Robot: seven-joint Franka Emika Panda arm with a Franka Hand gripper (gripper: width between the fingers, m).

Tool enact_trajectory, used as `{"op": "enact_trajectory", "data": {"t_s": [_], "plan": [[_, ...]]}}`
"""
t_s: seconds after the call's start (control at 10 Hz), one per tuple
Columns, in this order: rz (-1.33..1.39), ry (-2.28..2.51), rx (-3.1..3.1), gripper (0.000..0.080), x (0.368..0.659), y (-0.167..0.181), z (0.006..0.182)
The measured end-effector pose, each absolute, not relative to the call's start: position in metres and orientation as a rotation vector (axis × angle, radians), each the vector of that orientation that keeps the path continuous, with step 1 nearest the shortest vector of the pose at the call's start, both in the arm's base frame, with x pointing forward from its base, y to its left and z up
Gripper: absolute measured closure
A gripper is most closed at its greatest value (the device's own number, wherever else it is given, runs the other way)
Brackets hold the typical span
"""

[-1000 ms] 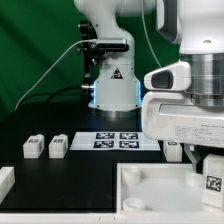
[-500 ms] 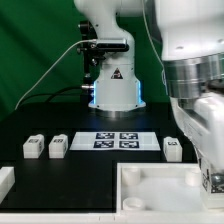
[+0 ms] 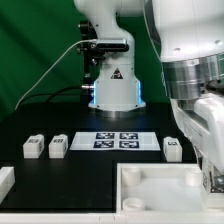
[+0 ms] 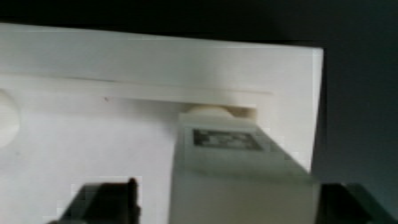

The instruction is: Assemble one leg

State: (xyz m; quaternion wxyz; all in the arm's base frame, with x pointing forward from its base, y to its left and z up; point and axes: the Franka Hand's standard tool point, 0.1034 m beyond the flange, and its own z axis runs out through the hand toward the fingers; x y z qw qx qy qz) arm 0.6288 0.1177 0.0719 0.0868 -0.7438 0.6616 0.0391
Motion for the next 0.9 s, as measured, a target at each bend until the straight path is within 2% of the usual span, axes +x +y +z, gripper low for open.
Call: {"op": "enact_trajectory", "data": {"t_s": [0.1,0.2,0.3,0.6,0.8,0.9], "plan": [[0.089,1.752,-2.380,0.0201,0.6307,0.1213,0.0744],[0.058,1.527,-2.529,0.0201,0.6316,0.1210,0.0758],[0.045,1.392,-2.606,0.0165,0.6311,0.1199,0.0744],[-0.002,0.967,-2.808,0.0151,0.6306,0.1196,0.0730],[-0.059,0.474,-2.995,0.0151,0.6310,0.1241,0.0736],[-0.055,0.518,-2.985,0.0202,0.6310,0.1229,0.0731]]}}
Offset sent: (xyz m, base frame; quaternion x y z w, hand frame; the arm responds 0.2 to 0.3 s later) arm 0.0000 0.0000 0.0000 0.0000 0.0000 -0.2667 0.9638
